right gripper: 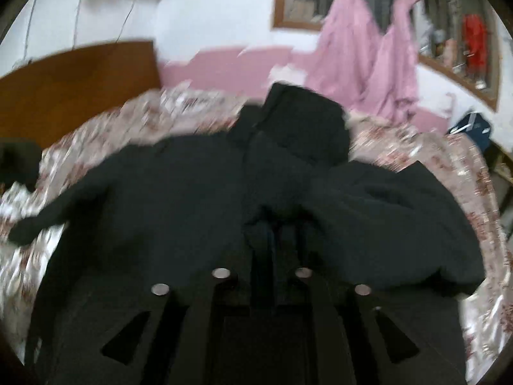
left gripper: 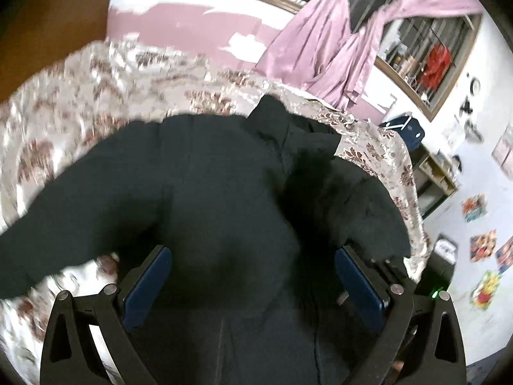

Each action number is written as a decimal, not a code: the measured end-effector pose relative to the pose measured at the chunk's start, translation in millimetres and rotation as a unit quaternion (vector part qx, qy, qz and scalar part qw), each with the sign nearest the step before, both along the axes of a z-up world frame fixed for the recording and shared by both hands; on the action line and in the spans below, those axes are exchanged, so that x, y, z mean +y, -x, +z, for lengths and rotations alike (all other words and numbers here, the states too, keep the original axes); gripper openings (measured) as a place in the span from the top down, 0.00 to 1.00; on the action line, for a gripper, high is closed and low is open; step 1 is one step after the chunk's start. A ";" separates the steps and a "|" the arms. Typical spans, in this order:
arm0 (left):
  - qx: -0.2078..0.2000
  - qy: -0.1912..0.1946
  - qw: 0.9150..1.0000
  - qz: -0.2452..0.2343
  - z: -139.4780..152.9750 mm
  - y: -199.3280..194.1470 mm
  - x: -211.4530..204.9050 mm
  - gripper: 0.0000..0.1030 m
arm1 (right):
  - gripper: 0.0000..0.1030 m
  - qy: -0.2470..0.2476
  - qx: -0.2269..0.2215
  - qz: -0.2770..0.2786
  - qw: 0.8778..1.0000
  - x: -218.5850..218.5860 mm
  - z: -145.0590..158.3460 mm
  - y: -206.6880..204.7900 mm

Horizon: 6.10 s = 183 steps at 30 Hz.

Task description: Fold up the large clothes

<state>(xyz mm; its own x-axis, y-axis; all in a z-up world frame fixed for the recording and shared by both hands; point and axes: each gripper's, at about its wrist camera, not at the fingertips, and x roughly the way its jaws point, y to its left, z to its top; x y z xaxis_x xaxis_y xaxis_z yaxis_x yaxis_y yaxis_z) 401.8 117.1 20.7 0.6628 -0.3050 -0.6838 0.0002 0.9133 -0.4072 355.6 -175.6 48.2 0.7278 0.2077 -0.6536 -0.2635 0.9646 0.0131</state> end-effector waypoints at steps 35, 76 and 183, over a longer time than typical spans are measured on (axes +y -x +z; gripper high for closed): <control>-0.102 0.002 0.989 0.107 -15.9 -15.5 -22.2 0.95 | 0.23 -0.022 0.010 -0.030 0.999 -152.8 6.5 74.1; 0.061 0.205 0.912 0.349 -131.2 91.1 192.0 0.12 | 0.03 -0.062 0.013 -0.077 0.995 -82.0 -67.6 -48.3; 0.000 -0.081 0.993 0.090 -50.2 4.6 45.5 0.20 | 0.03 0.036 -0.112 0.130 0.985 4.8 17.0 43.9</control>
<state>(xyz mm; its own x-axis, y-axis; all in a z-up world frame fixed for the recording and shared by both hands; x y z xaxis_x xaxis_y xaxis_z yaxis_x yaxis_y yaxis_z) 397.1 162.5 -29.5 0.6964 -0.0683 -0.7144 -0.1687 0.9520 -0.2554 311.7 -170.7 65.3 0.7844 0.3643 -0.5020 -0.4892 0.8609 -0.1397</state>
